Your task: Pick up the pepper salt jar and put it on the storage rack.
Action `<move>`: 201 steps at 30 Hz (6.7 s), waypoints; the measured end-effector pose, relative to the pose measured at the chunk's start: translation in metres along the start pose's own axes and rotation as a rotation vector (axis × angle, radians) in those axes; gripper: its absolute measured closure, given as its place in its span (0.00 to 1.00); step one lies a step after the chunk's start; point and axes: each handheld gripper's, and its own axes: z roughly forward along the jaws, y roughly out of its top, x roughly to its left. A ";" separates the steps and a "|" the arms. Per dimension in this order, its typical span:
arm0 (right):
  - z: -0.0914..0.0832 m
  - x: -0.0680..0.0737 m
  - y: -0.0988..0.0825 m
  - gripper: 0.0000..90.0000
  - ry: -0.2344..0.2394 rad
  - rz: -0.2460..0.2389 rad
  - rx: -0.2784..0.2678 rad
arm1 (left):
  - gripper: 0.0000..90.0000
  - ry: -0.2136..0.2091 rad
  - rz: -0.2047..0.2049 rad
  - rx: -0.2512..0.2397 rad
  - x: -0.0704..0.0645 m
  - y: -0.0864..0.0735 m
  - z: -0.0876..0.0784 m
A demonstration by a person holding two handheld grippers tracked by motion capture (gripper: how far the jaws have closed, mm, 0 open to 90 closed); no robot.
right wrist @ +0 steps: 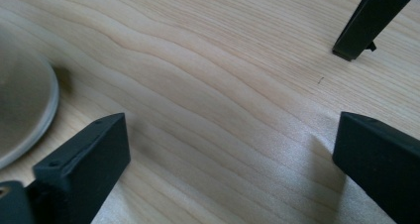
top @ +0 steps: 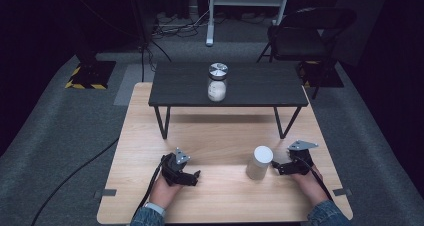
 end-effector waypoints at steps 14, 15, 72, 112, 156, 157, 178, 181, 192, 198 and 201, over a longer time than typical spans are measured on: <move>-0.042 0.009 -0.028 0.02 0.026 -0.014 -0.381 | 0.01 -0.001 0.001 0.000 0.000 0.000 0.000; -0.046 0.009 -0.029 0.02 0.031 -0.013 -0.412 | 0.01 -0.001 0.001 0.000 0.000 0.000 0.000; -0.029 0.043 -0.001 0.16 0.265 -0.187 -0.396 | 0.01 -0.001 0.004 -0.002 0.000 0.000 0.000; -0.035 0.037 0.021 0.38 0.288 -0.182 -0.350 | 0.01 0.000 0.004 -0.002 0.000 0.000 0.000; -0.086 0.031 0.223 0.38 0.195 -0.155 -0.441 | 0.01 -0.005 0.006 0.002 0.000 0.001 0.000; -0.084 0.031 0.225 0.38 0.191 -0.153 -0.442 | 0.01 -0.007 0.003 0.002 0.000 0.001 0.000; -0.059 0.025 0.223 0.34 0.111 -0.115 -0.453 | 0.01 -0.009 0.008 0.002 0.001 0.001 0.001; -0.060 0.023 0.220 0.19 0.124 -0.104 -0.472 | 0.01 -0.009 0.009 0.002 0.001 0.001 0.001; -0.091 0.033 0.194 0.06 0.103 -0.117 -0.533 | 0.01 -0.008 0.008 0.002 0.001 0.001 0.001; -0.107 0.032 0.164 0.07 0.123 -0.121 -0.549 | 0.01 -0.009 0.007 0.001 0.001 0.001 0.001; -0.109 0.032 0.148 0.08 0.136 -0.115 -0.544 | 0.01 -0.008 0.010 0.002 0.001 0.001 0.000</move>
